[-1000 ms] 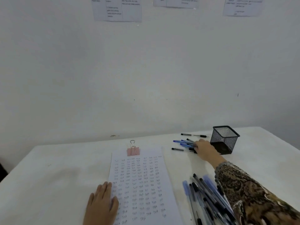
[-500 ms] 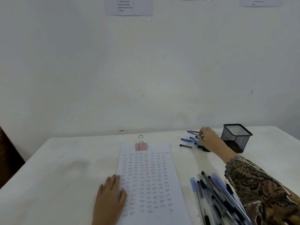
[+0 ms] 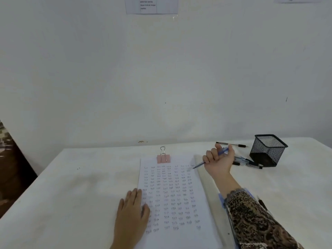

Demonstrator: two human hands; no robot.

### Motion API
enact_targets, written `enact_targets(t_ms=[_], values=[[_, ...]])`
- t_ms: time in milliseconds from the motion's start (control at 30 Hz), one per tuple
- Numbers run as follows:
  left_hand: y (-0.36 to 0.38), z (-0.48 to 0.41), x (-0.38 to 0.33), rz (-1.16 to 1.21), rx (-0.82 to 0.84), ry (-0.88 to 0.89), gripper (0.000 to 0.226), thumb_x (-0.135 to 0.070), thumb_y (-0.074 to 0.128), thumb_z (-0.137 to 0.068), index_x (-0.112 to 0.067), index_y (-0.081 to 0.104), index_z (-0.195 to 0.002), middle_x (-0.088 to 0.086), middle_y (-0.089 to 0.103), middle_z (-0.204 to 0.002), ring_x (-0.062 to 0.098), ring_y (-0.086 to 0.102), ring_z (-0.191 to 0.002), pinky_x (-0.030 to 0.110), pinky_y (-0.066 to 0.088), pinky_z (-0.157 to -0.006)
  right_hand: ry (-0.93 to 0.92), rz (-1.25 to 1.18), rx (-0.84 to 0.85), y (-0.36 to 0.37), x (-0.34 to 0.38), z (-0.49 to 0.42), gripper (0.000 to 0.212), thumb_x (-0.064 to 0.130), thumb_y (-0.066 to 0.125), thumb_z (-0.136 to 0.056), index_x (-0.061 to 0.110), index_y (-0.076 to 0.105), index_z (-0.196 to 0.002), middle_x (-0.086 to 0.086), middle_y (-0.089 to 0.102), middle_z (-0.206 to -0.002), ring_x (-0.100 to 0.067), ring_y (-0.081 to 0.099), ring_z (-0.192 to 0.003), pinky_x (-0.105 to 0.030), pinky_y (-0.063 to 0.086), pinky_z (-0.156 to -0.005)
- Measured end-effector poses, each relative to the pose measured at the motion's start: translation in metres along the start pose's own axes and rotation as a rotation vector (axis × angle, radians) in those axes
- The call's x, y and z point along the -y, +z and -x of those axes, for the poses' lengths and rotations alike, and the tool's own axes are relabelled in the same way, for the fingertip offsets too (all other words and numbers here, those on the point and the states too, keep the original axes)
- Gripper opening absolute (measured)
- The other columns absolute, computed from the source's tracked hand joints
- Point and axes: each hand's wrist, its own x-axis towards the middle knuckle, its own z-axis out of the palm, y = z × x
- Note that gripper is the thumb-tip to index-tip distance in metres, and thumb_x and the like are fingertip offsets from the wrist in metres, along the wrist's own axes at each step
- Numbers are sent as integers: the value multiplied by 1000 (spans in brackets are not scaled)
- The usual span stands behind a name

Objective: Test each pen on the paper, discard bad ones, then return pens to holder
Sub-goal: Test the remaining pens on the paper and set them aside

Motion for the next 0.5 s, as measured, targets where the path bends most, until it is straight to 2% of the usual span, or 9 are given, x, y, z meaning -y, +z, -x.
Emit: enact_targets(t_ms=[100, 167, 233, 300, 367, 400, 467, 500], values=[[1, -2, 2, 8, 2, 0, 99, -55, -13, -58, -19, 11, -147, -4, 8, -155, 11, 3, -143, 25, -4, -112, 9, -140, -2, -5, -9, -3, 41, 51, 46, -69, 18, 67, -61, 5, 24, -39, -13, 8, -44, -18, 13, -44], [6, -2, 1, -18, -16, 4, 92, -55, -2, -67, -14, 27, -143, 1, 24, -151, 17, 20, -141, 29, 6, -110, 21, -138, -8, -7, -12, -6, 37, 47, 46, -69, 19, 68, -63, 6, 20, -41, -13, 6, -47, -18, 11, -44], [11, -2, 5, -18, 2, -17, 75, -48, 18, -76, -8, 50, -130, 7, 48, -137, 26, 44, -128, 37, 24, -103, 31, -135, -11, -8, -13, -10, 35, 45, 46, -71, 19, 68, -62, 6, 22, -38, -12, 5, -46, -16, 12, -39], [11, -4, 8, -53, 13, -24, 69, -45, 23, -76, -8, 56, -124, 6, 55, -131, 26, 51, -122, 39, 30, -100, 29, -162, 4, -8, -12, -13, 45, 57, 46, -76, 18, 68, -68, 6, 25, -37, -10, 6, -42, -18, 13, -36], [9, -4, 11, -106, 11, 1, 62, -41, 30, -74, -9, 66, -112, 5, 64, -118, 23, 62, -107, 39, 45, -89, 28, -160, -11, -8, -11, -18, 50, 62, 52, -70, 15, 65, -80, 8, 31, -40, -7, 17, -33, -17, 18, -34], [6, -4, 10, -127, 21, 17, 57, -39, 34, -71, -9, 70, -104, 5, 69, -109, 22, 67, -97, 38, 51, -79, 26, -130, -38, -9, -10, -22, 47, 57, 52, -77, 12, 64, -86, 8, 37, -42, -5, 30, -31, -15, 26, -33], [6, -5, 10, -195, 44, 54, 54, -39, 36, -68, -10, 73, -95, 4, 72, -99, 20, 70, -87, 36, 54, -69, 62, -46, -86, -15, -12, -31, 44, 44, 38, -96, 7, 61, -94, 1, 58, -54, -9, 59, -45, -18, 49, -43], [7, -5, 10, -219, 52, 65, 54, -39, 36, -68, -10, 73, -94, 3, 72, -98, 20, 70, -86, 35, 54, -67, 91, 5, -101, -19, -13, -35, 48, 44, 31, -99, 6, 61, -96, -4, 65, -63, -15, 66, -55, -23, 55, -52]])
